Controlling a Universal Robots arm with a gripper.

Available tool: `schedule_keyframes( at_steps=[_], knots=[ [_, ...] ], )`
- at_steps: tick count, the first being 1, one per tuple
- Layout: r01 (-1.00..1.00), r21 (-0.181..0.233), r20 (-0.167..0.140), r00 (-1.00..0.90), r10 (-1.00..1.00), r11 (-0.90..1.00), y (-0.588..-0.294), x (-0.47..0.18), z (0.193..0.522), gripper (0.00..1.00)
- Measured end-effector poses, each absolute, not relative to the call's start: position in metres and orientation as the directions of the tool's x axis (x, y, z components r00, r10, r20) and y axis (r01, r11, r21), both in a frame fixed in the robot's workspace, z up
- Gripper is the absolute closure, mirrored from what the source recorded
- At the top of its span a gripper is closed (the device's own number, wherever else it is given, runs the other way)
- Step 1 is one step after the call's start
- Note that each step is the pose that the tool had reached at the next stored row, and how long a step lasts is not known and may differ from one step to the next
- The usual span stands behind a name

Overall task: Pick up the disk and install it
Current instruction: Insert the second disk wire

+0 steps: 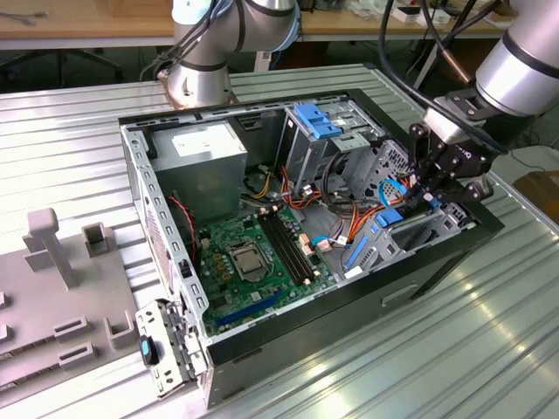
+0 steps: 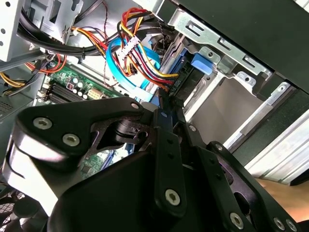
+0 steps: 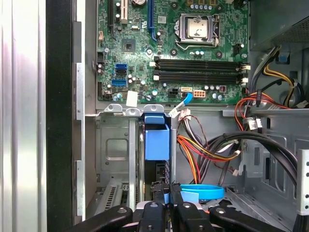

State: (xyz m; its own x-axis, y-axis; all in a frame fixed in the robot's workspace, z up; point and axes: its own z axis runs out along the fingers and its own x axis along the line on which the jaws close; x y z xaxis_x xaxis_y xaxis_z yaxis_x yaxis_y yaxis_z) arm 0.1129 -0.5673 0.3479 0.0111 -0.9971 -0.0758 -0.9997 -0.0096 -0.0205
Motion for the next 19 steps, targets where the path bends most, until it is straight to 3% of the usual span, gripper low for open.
schedule_keyframes(
  at_steps=[19],
  knots=[
    [-1.000, -0.020, -0.076, 0.012, -0.997, -0.010, -0.5688, 0.1125, 0.3470, 0.83]
  ],
)
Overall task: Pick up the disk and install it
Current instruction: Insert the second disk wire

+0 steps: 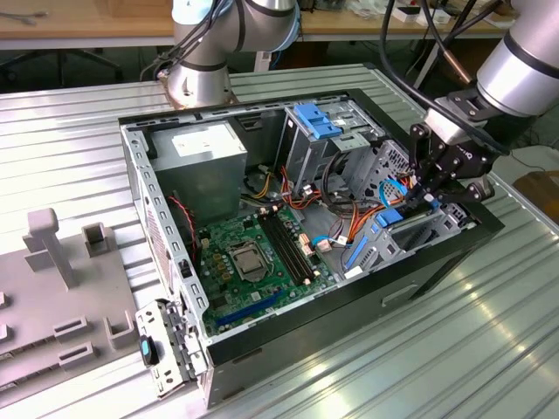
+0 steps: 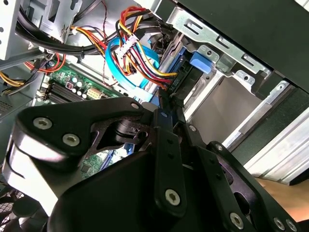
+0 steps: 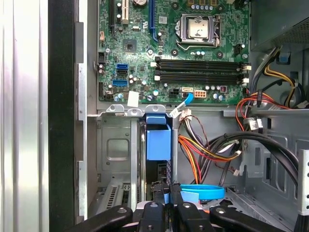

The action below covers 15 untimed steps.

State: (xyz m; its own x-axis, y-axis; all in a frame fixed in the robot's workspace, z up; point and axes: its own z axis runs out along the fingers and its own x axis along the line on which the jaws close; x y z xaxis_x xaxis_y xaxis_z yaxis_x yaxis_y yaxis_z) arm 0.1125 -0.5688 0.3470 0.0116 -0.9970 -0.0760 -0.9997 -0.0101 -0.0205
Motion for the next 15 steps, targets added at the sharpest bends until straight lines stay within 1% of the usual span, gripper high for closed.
schedule_keyframes(
  at_steps=[15],
  knots=[
    [-1.000, -0.020, -0.076, 0.012, -0.997, -0.011, -0.5688, 0.1120, 0.3433, 0.83]
  ],
)
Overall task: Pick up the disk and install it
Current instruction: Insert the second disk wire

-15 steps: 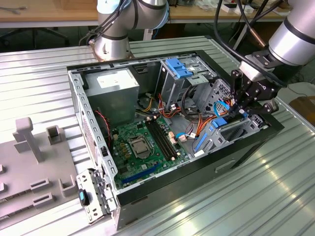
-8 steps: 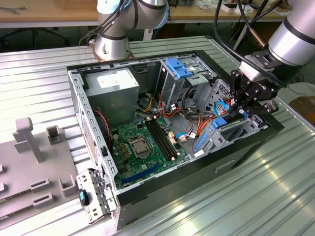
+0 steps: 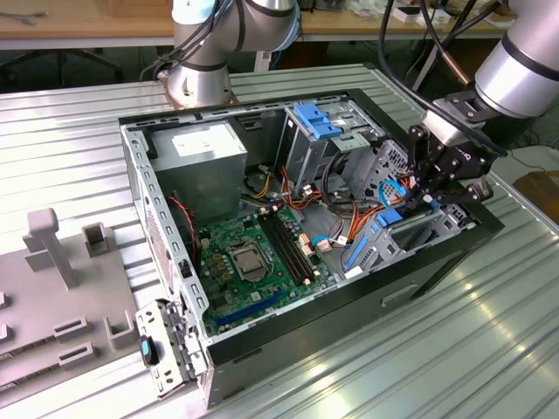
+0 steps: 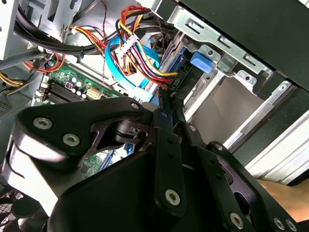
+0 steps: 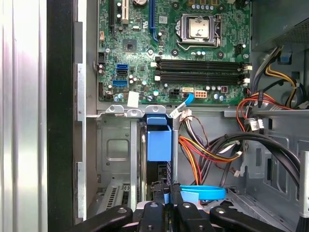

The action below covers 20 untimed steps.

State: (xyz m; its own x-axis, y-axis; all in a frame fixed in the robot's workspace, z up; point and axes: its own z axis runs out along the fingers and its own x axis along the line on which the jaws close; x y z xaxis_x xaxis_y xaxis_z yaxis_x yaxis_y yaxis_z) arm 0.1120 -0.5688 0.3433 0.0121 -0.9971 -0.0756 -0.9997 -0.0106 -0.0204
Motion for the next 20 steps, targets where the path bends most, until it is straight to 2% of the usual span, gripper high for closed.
schedule_keyframes(
  at_steps=[12, 13, 17, 20],
  knots=[
    [-1.000, -0.020, -0.078, 0.012, -0.997, -0.011, -0.569, 0.112, 0.351, 0.83],
    [-1.000, -0.020, -0.083, 0.012, -0.996, -0.011, -0.569, 0.112, 0.351, 0.83],
    [-1.000, -0.021, -0.135, 0.012, -0.991, -0.009, -0.569, 0.112, 0.351, 0.83],
    [-1.000, -0.021, -0.144, 0.012, -0.990, -0.009, -0.577, 0.112, 0.351, 0.83]
  ],
)
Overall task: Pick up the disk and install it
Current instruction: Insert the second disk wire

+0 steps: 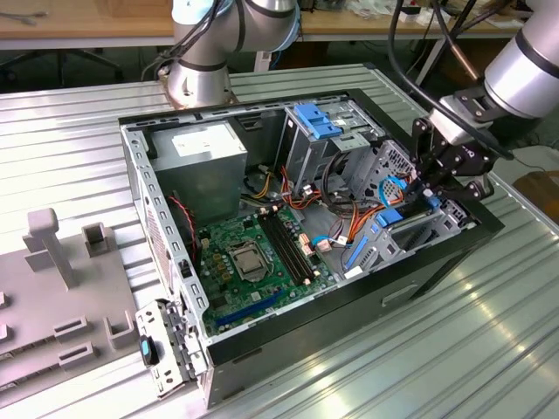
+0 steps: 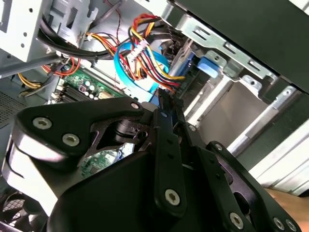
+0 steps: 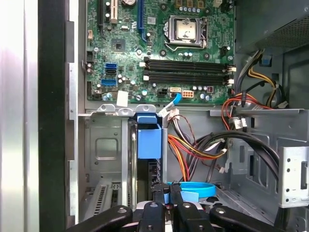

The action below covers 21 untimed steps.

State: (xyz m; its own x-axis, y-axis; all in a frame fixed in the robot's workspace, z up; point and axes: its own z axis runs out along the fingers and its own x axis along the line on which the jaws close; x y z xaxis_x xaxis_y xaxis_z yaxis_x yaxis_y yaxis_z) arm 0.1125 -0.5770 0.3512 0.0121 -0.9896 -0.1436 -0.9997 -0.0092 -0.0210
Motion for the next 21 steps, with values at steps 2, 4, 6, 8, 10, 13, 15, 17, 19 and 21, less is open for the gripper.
schedule_keyframes(
  at_steps=[2, 4, 6, 8, 10, 13, 15, 17, 19, 21],
  knots=[
    [-1.000, -0.021, -0.160, 0.012, -0.987, -0.009, -0.580, 0.113, 0.351, 0.83],
    [-1.000, -0.020, -0.179, 0.012, -0.984, -0.008, -0.582, 0.113, 0.350, 0.83],
    [-1.000, -0.020, -0.180, 0.012, -0.984, -0.008, -0.585, 0.113, 0.349, 0.83],
    [-1.000, -0.021, -0.184, 0.012, -0.983, -0.008, -0.587, 0.113, 0.346, 0.83],
    [-1.000, -0.020, -0.186, 0.012, -0.983, -0.008, -0.588, 0.113, 0.344, 0.83],
    [-1.000, -0.021, -0.190, 0.012, -0.982, -0.008, -0.589, 0.113, 0.336, 0.83],
    [-1.000, -0.021, -0.191, 0.012, -0.982, -0.008, -0.589, 0.113, 0.337, 0.82],
    [-1.000, -0.021, -0.190, 0.012, -0.982, -0.008, -0.589, 0.113, 0.340, 0.76],
    [-1.000, -0.021, -0.190, 0.012, -0.982, -0.008, -0.589, 0.113, 0.345, 0.76],
    [-1.000, -0.021, -0.190, 0.012, -0.982, -0.008, -0.588, 0.113, 0.351, 0.76]
  ],
)
